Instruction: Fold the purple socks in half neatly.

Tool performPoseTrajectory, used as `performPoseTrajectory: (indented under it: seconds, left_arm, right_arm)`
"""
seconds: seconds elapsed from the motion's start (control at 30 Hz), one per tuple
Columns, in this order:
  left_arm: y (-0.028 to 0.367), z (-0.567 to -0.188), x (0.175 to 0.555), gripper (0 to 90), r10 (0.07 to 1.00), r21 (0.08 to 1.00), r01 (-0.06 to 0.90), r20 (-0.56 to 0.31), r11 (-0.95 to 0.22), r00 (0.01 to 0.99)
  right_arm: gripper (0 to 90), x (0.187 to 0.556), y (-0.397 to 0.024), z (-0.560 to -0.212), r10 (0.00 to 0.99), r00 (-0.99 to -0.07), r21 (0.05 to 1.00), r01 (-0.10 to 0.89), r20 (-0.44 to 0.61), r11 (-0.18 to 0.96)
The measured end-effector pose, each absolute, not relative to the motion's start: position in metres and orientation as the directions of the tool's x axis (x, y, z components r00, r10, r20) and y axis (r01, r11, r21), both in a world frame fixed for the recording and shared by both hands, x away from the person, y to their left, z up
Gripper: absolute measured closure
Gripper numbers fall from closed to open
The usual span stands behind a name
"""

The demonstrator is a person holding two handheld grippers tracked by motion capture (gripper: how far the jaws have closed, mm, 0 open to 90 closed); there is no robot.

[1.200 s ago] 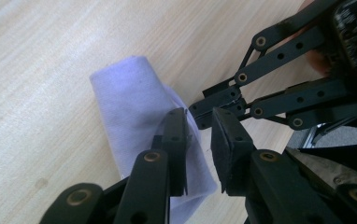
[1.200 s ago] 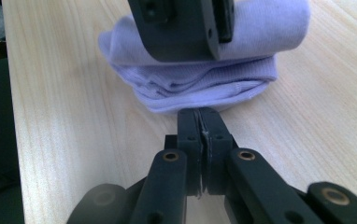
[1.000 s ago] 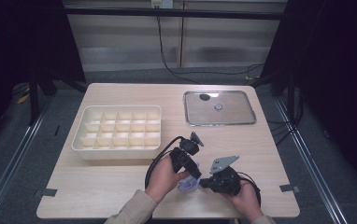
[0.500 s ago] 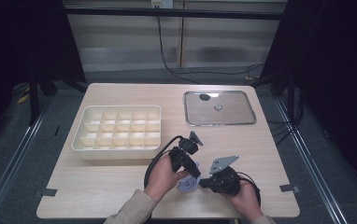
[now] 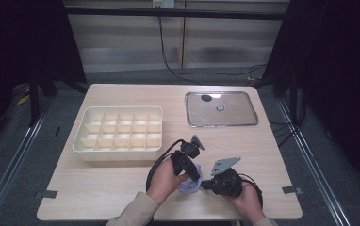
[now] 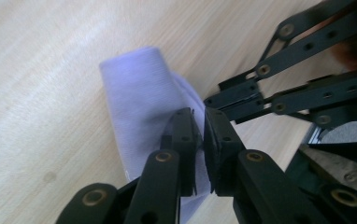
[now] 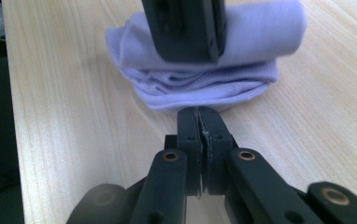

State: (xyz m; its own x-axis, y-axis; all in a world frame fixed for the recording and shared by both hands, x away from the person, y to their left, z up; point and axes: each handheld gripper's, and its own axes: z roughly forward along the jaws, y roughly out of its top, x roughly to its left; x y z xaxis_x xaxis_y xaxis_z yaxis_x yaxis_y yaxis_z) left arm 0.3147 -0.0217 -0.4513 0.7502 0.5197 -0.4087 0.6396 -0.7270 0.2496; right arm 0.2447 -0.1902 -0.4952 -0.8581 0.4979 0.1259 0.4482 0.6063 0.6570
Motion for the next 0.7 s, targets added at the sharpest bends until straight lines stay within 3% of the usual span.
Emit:
performPoseTrajectory:
  seconds: [0.53,0.7]
  left_arm:
    - [-0.032,-0.471,0.313,88.1,0.502,0.245,0.619,-0.404,-0.746,0.765]
    - [-0.032,-0.467,0.312,82.3,0.509,0.242,0.625,-0.404,-0.742,0.76]
  right_arm:
    - [88.0,0.244,-0.192,-0.495,0.505,-0.854,0.656,0.453,0.126,0.603]
    - [88.0,0.245,-0.192,-0.495,0.503,-0.855,0.658,0.451,0.125,0.603]
